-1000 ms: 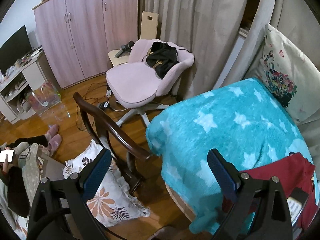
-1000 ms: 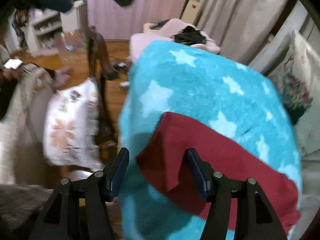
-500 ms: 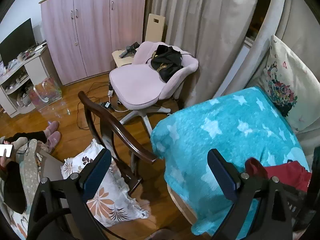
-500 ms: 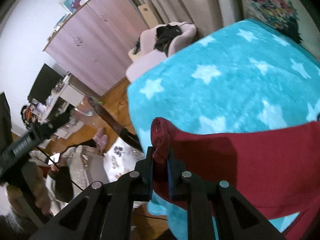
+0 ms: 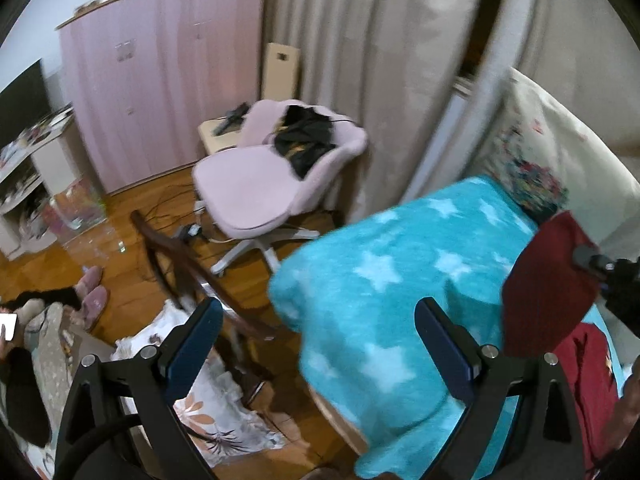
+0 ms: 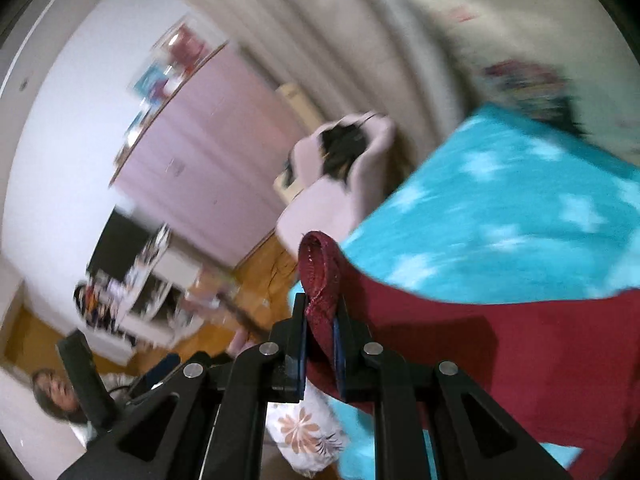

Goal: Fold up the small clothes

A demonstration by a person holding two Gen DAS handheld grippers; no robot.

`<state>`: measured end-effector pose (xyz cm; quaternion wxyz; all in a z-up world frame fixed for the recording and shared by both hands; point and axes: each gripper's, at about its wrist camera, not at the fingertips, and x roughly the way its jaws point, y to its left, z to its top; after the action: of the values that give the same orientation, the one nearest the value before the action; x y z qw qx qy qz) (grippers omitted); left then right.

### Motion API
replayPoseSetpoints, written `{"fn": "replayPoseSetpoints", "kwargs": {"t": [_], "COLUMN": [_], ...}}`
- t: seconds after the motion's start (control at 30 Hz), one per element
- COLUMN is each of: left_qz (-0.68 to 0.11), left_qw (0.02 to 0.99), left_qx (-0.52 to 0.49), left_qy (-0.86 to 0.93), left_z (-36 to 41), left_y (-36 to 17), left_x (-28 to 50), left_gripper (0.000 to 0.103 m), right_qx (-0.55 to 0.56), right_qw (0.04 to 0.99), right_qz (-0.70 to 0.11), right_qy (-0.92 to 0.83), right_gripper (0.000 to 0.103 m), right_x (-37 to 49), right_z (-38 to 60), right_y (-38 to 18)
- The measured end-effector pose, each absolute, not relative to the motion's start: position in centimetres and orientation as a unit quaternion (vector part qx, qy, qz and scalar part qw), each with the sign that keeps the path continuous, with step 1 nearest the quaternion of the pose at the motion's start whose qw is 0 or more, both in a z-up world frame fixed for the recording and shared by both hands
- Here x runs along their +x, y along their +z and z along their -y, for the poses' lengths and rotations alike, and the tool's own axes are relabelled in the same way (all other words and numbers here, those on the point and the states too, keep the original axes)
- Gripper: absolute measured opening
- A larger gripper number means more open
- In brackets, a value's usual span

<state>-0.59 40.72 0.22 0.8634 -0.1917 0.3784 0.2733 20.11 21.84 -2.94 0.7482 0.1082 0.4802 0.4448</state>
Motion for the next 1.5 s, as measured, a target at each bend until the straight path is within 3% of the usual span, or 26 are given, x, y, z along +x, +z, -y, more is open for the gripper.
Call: {"fn": "replayPoseSetpoints", "kwargs": {"t": [0.23, 0.5, 0.87, 1.0, 1.27, 1.33, 1.5], "left_qz": [-0.387, -0.418, -0.441, -0.444, -0.501, -0.524, -0.537], "left_qw": [0.884, 0.895, 0.897, 0.896, 0.865, 0.852, 0.844], "left_qx": [-0.17, -0.099, -0.038, -0.014, 0.007, 0.01, -0.001], "left_qy": [0.201, 0.118, 0.001, -0.015, -0.003, 0.012, 0.005], "left_z": [-33.5, -22.6, -10.1, -7.0, -5.1, -5.4, -6.4], "left_y": [0.8, 0.1, -0.8, -1.1, -6.1, -8.2, -10.3], "left_x": [2.4, 4.8, 10.2, 13.2, 19.9, 21.0, 21.7], "left_gripper": [0.097, 0.097, 0.097, 0.097, 0.097, 0.097, 0.097], "right_qx": [0.187, 0.258, 0.223, 0.264, 0.216, 0.194, 0.241], "right_qw": [0.81, 0.834, 0.843, 0.831, 0.873, 0.875, 0.844], "right_qz": [-0.462, -0.471, -0.489, -0.49, -0.437, -0.444, -0.473], "right_qy": [0.31, 0.127, 0.033, 0.011, -0.01, -0.01, -0.073], "right_gripper": [0.011, 0.011, 0.014, 0.014, 0.024, 0.03, 0.031], "right_x": [21.7, 19.4, 17.2, 15.9, 14.1, 14.6, 14.6], "right_z": [-2.4, 18.5, 26.4, 28.5, 28.0, 27.2, 30.4], "right_y": [-2.7, -7.1, -10.8, -10.9, -6.1, -6.4, -9.2]}}
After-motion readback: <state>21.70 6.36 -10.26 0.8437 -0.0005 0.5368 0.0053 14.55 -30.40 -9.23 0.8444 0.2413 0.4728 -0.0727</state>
